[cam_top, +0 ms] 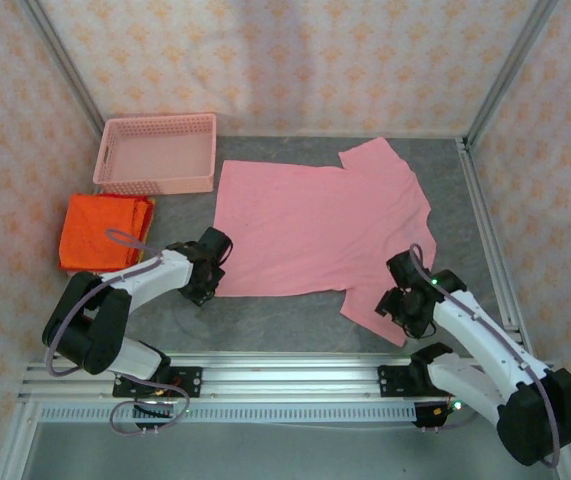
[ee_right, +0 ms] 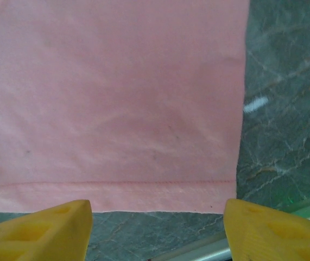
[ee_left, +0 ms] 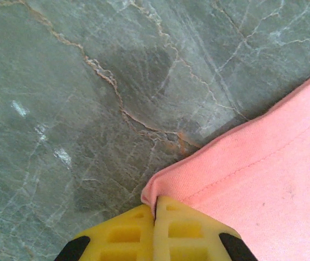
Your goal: Fold and stack the t-shirts
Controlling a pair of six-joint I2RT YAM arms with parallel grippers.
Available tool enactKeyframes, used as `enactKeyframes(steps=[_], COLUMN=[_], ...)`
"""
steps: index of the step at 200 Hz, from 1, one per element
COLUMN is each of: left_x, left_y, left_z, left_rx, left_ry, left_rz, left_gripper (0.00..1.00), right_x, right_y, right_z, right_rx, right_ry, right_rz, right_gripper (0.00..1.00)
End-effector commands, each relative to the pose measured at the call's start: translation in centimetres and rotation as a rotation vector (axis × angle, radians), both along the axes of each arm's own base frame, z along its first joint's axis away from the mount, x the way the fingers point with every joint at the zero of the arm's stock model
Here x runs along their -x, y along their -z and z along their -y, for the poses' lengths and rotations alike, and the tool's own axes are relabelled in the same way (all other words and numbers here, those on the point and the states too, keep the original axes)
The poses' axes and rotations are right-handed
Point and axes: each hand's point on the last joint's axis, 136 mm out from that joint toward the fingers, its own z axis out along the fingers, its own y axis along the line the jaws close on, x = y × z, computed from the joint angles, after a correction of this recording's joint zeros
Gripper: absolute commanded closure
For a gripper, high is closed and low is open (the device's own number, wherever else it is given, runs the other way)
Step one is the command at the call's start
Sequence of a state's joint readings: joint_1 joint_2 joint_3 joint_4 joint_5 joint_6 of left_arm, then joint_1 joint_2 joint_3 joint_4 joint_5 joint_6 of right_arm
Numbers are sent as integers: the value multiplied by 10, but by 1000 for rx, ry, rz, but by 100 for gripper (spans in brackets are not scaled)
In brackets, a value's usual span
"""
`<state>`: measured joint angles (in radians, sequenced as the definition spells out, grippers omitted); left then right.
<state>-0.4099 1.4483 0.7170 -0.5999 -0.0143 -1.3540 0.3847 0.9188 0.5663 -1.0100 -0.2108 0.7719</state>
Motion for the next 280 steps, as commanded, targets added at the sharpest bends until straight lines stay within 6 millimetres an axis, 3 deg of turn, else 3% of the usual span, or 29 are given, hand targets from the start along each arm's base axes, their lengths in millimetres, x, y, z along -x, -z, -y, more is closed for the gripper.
enactKeyframes(steps=[1, 14, 83, 157, 280], left_x=[-2, -2, -5, -10, -15], left_y=[-6, -6, -8, -12, -21], left_z=[-6, -6, -3, 0, -8], left_rx=[-14, -15, -1, 13, 21], left_ry=[-19, -20, -15, -6, -23], left_rz=[18, 18, 26, 37, 60], left_gripper=[100, 100, 100, 100, 100], right_x=[17, 21, 20, 16, 5], right_y=[15, 23, 24, 27, 37], right_z=[3, 0, 0, -5, -16], right_rx=[10, -6, 29, 41, 41], right_ry=[68, 86, 59, 15, -17], right_rz=[-75, -96, -147, -217, -303], right_gripper=[37, 38, 49, 47, 56])
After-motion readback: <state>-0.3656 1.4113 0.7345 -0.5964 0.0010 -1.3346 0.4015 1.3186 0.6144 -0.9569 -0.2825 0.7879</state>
